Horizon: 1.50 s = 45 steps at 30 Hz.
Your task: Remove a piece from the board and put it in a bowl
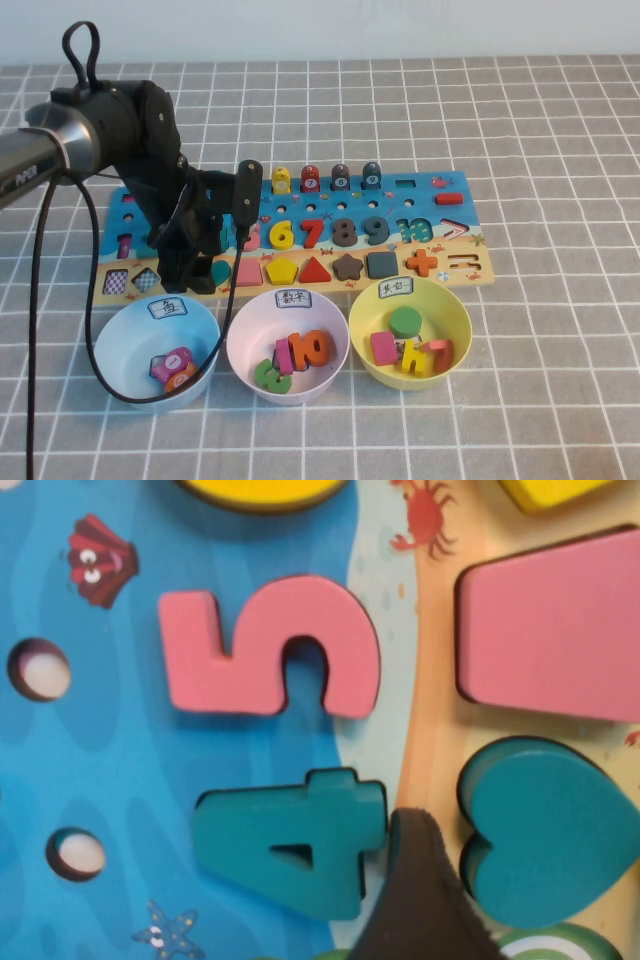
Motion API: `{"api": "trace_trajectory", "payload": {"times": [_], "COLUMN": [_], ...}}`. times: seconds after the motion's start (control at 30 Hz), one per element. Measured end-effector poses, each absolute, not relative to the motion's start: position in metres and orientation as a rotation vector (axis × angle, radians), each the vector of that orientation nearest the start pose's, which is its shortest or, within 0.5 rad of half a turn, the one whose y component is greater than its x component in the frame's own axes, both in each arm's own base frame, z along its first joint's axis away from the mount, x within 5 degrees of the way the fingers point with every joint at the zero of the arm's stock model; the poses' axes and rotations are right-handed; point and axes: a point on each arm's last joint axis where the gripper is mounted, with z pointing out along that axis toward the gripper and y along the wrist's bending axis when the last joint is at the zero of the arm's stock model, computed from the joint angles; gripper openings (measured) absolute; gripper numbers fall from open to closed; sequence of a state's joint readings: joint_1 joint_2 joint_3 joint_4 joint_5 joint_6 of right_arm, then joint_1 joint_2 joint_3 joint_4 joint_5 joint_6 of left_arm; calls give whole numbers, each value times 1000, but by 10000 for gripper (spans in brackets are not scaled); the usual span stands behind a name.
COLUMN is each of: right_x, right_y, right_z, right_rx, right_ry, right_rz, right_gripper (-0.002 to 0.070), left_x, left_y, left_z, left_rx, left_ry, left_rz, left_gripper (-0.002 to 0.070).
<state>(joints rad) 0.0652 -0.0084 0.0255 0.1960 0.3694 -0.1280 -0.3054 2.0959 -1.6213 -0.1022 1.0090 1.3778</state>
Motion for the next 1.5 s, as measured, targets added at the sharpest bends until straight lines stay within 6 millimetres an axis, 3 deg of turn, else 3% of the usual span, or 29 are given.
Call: {"api": "trace_trajectory", "payload": {"times": [0.1, 0.33, 1.0, 1.5], "right_x": [52, 52, 52, 52], "right_y": [10, 10, 10, 10], "right_z": [172, 172, 172, 172], "right_rx": [-58, -58, -58, -58], "right_ry": [1865, 1865, 1865, 1865], "right_rz": [149, 149, 149, 149], "right_gripper": [-17, -17, -17, -17], "left_x": [409, 407, 406, 401], "left_y": [-137, -137, -137, -135], "left_z": [184, 183, 186, 198], "left_rx": [-2433, -2421, -2420, -2426], "left_ry": [-2278, -2267, -2265, -2262], "left_rz": [-13, 8, 10, 7], "left_gripper": [393, 279, 277, 277]}}
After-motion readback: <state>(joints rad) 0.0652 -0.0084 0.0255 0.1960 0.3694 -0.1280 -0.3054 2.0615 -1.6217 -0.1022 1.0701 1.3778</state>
